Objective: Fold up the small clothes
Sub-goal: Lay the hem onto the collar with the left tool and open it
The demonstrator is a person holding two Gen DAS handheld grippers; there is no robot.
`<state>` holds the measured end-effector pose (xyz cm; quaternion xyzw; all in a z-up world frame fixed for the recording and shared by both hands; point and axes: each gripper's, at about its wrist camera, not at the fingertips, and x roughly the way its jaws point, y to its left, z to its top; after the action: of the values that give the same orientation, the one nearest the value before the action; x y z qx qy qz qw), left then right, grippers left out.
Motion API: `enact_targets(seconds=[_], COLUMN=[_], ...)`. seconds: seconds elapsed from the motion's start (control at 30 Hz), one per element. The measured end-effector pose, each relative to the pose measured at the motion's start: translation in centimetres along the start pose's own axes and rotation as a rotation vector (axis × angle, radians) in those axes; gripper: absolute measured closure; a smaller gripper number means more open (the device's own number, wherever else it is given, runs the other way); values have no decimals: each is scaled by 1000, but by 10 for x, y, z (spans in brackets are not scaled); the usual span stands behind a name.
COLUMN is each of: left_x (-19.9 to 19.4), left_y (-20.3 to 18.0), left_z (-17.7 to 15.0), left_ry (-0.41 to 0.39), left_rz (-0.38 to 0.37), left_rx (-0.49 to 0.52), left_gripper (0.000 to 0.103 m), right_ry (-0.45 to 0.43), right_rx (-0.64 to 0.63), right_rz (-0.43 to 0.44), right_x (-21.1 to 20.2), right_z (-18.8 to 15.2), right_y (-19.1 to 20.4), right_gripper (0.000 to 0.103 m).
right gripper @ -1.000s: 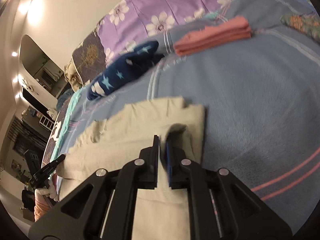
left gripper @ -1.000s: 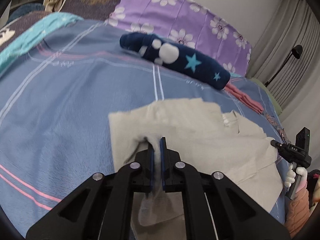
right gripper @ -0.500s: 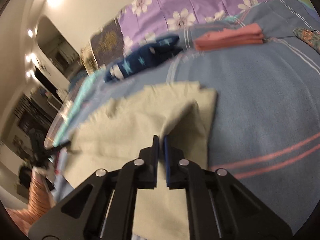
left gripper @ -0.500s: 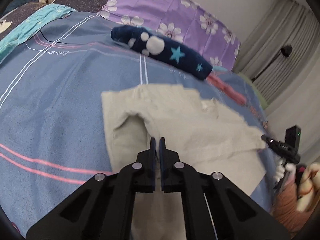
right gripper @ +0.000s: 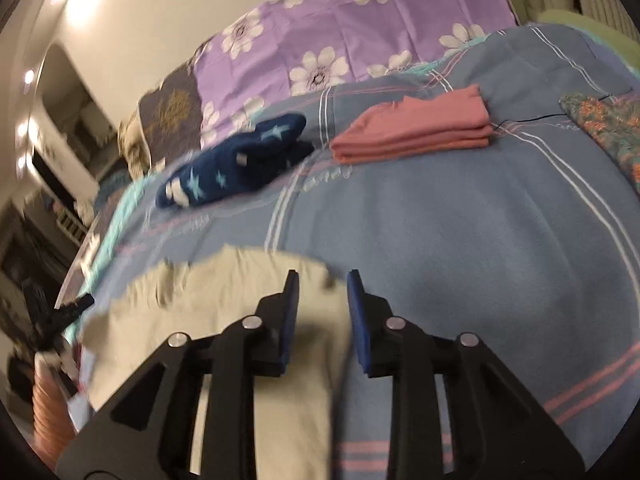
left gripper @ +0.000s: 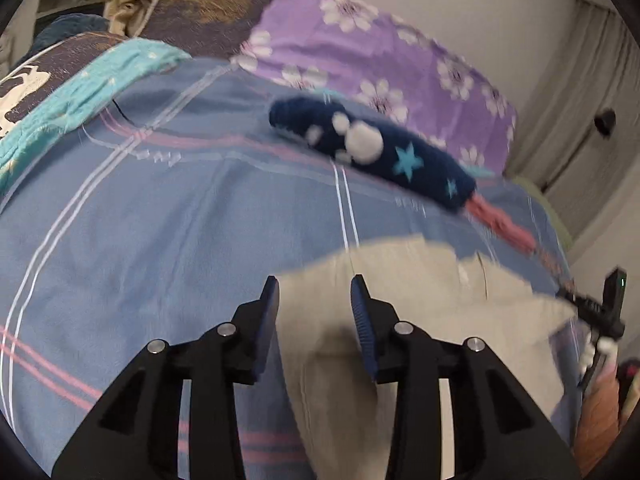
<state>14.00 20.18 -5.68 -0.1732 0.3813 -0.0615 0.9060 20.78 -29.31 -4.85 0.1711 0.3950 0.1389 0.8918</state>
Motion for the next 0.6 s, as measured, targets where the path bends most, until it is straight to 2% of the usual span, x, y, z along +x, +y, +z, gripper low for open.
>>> enact_targets(seconds=[0.07, 0.13, 0.2, 0.23, 0.3, 0.37, 0.47, 0.6], left_x=[-9, -21, -22, -20, -14, -8, -4, -12], left_y=[-10, -16, -22, -24, -26, -23, -20, -29], left_z=[-17, -33, -42, -45, -50, -50, -47, -50], left_ry=[47, 63, 81, 88, 106, 130, 144, 135], left_rz=[-23, -49, -58, -42, -3, -18, -50, -111], left_rx=[46, 77, 94, 109, 137, 106, 42, 42], left_gripper=[62, 51, 48, 48, 48, 48, 48, 48], right_ry=[32, 49, 48, 39, 8, 23, 70, 88], right_rx=[-8, 6, 30, 23, -64, -149, -116, -109], right_rz=[41, 112, 195, 201, 154, 107, 137, 163], right_x=[-10, -17, -27, -30, -37, -35, -28, -27], right_z=[-11, -19, -25, -25, -26, -30, -30, -34], right_y=[4, 12, 21, 27, 45, 60, 62, 67], right_gripper=[75, 67, 64, 64, 61, 53, 51, 50])
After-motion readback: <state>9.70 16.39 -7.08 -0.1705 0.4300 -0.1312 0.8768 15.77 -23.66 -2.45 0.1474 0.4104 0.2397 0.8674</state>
